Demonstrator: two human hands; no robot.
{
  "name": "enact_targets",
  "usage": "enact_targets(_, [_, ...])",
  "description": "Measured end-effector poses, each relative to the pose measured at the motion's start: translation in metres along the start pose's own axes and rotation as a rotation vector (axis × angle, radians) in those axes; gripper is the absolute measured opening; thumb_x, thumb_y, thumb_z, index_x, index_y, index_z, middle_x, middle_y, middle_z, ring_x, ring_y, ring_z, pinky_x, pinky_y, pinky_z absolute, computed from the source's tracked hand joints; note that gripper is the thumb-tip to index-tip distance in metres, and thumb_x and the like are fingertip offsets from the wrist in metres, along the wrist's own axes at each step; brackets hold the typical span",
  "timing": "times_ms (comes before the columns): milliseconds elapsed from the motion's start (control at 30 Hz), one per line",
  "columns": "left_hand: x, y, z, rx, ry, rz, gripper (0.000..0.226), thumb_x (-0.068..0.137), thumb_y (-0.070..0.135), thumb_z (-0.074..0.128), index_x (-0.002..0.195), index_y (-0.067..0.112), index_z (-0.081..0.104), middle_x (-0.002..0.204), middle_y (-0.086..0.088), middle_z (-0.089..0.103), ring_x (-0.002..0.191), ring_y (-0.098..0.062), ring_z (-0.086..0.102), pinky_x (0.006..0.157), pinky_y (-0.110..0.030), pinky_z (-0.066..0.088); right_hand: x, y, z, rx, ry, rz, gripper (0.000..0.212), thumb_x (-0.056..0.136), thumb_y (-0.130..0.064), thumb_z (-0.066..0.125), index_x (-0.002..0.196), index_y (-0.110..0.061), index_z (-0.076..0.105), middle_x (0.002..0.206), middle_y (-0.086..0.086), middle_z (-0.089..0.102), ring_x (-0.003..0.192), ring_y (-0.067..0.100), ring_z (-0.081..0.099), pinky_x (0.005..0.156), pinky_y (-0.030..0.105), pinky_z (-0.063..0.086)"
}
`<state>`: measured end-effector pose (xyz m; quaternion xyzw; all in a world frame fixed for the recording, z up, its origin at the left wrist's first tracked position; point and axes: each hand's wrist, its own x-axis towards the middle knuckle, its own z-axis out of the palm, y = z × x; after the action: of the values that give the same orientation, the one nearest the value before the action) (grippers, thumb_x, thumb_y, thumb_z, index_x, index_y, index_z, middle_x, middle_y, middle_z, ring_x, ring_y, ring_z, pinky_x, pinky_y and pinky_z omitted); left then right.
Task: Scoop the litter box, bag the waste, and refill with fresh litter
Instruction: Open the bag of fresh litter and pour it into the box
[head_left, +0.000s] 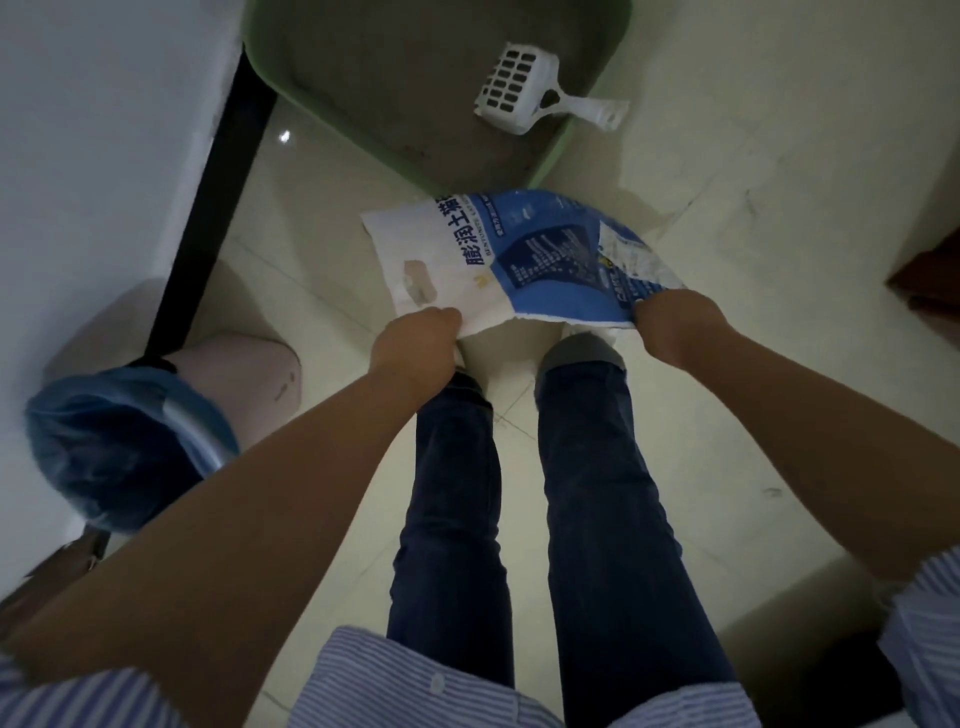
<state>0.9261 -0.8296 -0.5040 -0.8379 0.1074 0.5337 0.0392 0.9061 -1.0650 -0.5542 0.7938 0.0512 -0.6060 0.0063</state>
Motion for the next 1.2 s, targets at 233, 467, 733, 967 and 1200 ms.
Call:
enact_targets(233, [-0.006,0.006,-0.008,0.072,0.060,0.062,0.031,0.093,0.000,0.039,0.123,0.003,0.045,0.123,-0.014,0.052,0.110,-0.030,0.054,0.085,-0.036,0.044,-0.003,-0.005,0.004,-0.069,0.007,0.104,0.034,0.095,-0.005,0.038,0.126,-0.005,0.051,0.130,0.013,0.054,0.121,0.028,0.052,0.095,0.037,0.045])
enact_targets(467, [-0.003,-0.022,0.001,0.034,0.095,0.020,0.029,0.092,0.000,0.038,0.117,0.003,0.051,0.120,-0.013,0.055,0.108,-0.027,0.055,0.083,-0.034,0.043,0.007,-0.016,-0.004,-0.018,0.042,0.101,0.032,0.095,-0.002,0.039,0.123,-0.002,0.054,0.128,0.016,0.055,0.119,0.030,0.053,0.095,0.038,0.046])
enact_targets(733, [0.010,-0.031,0.000,0.066,0.120,0.054,0.032,0.089,-0.003,0.040,0.118,0.005,0.050,0.117,-0.012,0.057,0.104,-0.028,0.056,0.074,-0.032,0.036,0.002,-0.014,0.012,-0.085,-0.010,0.051,0.031,0.095,-0.004,0.036,0.122,0.001,0.052,0.128,0.017,0.056,0.119,0.028,0.053,0.097,0.033,0.044])
enact_targets(967, [-0.005,0.009,-0.018,0.048,0.127,0.268,0.035,0.089,-0.002,0.040,0.123,0.006,0.047,0.122,-0.012,0.054,0.110,-0.026,0.053,0.082,-0.032,0.040,-0.008,0.008,0.013,-0.077,-0.043,0.229,0.033,0.095,-0.006,0.039,0.125,-0.004,0.052,0.131,0.013,0.054,0.122,0.026,0.051,0.101,0.035,0.043])
enact_targets(1200, [-0.020,0.046,-0.041,0.083,0.077,0.453,0.031,0.092,0.003,0.038,0.121,0.005,0.049,0.121,-0.012,0.054,0.111,-0.028,0.052,0.085,-0.035,0.041,-0.032,-0.005,0.005,0.122,0.413,-0.093,0.042,0.084,-0.016,0.063,0.122,0.000,0.056,0.119,0.026,0.058,0.110,0.042,0.052,0.088,0.048,0.047])
